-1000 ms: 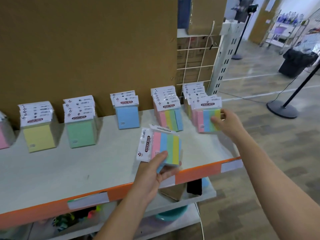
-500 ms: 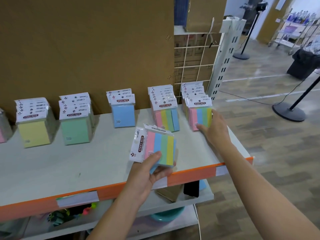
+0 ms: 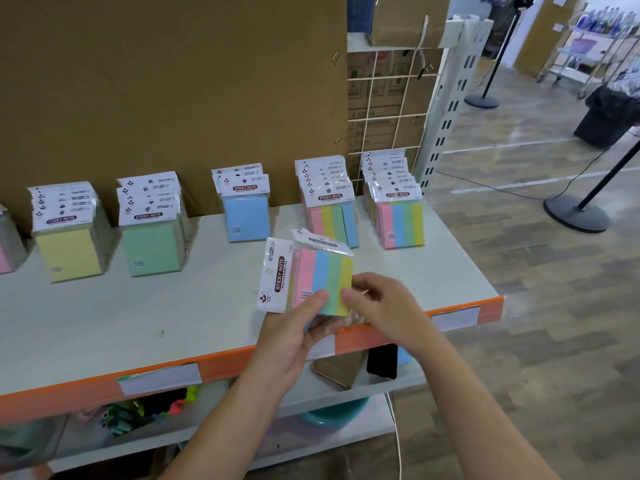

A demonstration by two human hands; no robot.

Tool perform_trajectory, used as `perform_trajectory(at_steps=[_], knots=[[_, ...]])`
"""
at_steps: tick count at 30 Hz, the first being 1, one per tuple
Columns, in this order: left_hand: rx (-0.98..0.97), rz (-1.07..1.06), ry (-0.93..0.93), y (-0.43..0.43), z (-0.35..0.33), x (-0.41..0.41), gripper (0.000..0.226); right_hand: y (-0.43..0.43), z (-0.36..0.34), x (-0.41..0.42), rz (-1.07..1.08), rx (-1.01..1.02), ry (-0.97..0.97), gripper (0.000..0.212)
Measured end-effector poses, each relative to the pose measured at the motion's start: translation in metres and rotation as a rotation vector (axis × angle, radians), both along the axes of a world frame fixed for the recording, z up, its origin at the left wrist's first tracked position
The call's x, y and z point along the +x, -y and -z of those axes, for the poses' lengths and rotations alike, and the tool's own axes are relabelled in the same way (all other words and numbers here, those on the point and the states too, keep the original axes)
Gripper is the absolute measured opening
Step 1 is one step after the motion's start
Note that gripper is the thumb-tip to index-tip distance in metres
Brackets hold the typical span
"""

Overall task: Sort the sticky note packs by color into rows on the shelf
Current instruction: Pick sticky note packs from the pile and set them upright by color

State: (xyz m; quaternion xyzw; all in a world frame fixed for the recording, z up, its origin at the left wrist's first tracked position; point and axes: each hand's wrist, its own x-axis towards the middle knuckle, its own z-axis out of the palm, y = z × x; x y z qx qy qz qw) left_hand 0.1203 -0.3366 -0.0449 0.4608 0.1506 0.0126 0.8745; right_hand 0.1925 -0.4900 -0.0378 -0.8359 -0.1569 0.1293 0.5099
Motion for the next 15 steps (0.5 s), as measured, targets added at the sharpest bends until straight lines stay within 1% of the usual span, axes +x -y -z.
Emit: perform_trajectory(at_steps=[1, 3, 4, 7, 9, 10, 12, 13, 15], knots=[[0.009, 0.002, 0.011, 0.0, 0.0, -0.001, 0.062, -0.003, 0.0, -0.007, -0.04, 0.004, 0.007, 0.006], [0.001, 0.001, 0.025, -0.002, 0.0, -0.002, 0.066, -0.006, -0.002, -0.013, -0.031, 0.046, -0.006, 0.012], [-0.021, -0.005, 0.022, -0.003, 0.0, -0.003, 0.065, -0.007, -0.003, -0.012, -0.012, 0.073, -0.03, 0.012], [-0.112, -0.031, -0.002, -0.01, -0.001, -0.005, 0.052, -0.006, -0.005, -0.006, -0.008, 0.147, -0.092, 0.007], [-0.157, -0.041, -0.005, -0.014, -0.002, -0.007, 0.049, -0.006, -0.005, -0.003, 0.003, 0.178, -0.133, 0.002], [-0.167, -0.055, -0.006, -0.015, -0.002, -0.008, 0.048, -0.007, -0.004, -0.002, 0.017, 0.191, -0.144, 0.003], [-0.16, -0.114, -0.019, -0.019, -0.003, -0.011, 0.045, -0.006, -0.003, 0.004, 0.069, 0.207, -0.13, 0.006], [-0.149, -0.149, -0.03, -0.021, -0.003, -0.012, 0.04, -0.006, -0.004, 0.009, 0.09, 0.196, -0.103, 0.006], [-0.124, -0.196, -0.056, -0.024, -0.003, -0.015, 0.027, -0.005, -0.008, 0.021, 0.048, 0.145, -0.042, 0.005]])
